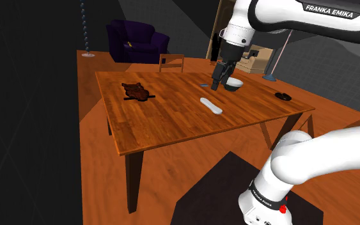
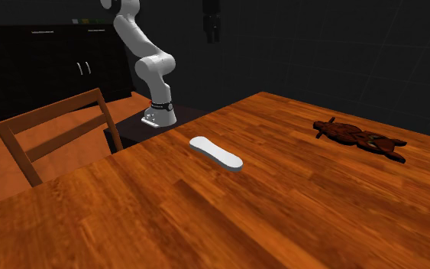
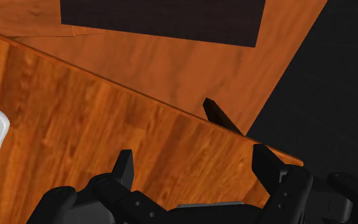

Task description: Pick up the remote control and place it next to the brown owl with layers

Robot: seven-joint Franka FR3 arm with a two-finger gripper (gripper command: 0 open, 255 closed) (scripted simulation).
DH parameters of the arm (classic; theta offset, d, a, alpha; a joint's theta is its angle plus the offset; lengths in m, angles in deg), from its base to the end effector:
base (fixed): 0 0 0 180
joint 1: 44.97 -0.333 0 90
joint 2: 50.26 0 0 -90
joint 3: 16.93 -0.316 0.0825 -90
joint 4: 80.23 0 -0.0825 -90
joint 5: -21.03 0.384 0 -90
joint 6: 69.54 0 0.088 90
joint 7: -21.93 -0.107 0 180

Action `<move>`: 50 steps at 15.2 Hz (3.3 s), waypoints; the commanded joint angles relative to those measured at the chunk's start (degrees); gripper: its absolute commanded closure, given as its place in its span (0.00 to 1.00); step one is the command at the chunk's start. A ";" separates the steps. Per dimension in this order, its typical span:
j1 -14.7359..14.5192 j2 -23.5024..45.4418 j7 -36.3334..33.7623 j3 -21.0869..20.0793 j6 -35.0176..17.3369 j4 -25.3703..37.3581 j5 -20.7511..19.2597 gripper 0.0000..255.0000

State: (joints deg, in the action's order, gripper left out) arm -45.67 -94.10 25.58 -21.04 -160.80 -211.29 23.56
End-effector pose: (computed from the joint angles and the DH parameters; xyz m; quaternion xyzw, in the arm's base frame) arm 0.3140 0.0390 0.6177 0.9973 0.0649 0.0346 0.0027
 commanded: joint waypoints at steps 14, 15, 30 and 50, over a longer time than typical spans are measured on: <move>6.02 16.45 6.70 9.80 -14.69 0.28 -4.62 0.00; 6.42 18.00 7.21 10.53 -15.70 0.71 -4.77 0.00; 12.00 44.46 16.19 20.24 -26.72 14.05 -1.28 0.00; 18.36 66.23 22.91 22.36 -32.90 27.12 6.67 0.00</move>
State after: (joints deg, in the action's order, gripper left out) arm -27.30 -27.93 48.49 1.34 -193.59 -184.15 30.21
